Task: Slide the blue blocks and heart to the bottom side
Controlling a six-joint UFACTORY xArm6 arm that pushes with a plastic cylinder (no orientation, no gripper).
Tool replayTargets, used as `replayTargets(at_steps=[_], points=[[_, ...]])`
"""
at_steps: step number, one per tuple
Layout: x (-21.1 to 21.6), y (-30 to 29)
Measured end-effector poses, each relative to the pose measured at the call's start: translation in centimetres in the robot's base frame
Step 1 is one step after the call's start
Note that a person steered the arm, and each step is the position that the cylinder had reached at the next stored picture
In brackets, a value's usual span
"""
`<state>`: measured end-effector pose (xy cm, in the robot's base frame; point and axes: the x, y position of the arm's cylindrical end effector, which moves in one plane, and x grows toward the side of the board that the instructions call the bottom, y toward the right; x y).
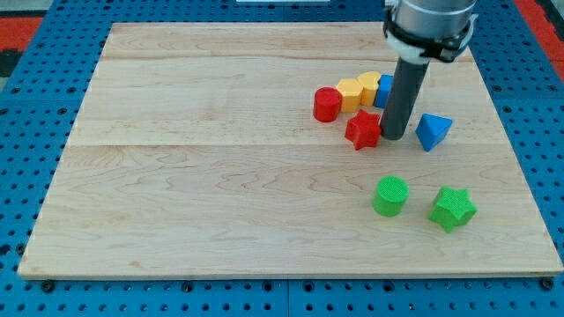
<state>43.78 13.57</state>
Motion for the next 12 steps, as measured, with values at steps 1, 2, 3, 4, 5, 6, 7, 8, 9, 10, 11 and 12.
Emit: replayTargets(at_steps=[1,2,3,4,5,6,7,8,9,10,11,12], points=[[-3.0,0.7],[-6.0,1.3],[-2.7,8.4],[0.7,7.4],[1.3,6.6],[-1.0,6.8],[2.5,4.7],[1.7,6.4],[-6.9,12.1],[-13.1,6.2],[-12.1,-0.7],[-5.5,-1.5]])
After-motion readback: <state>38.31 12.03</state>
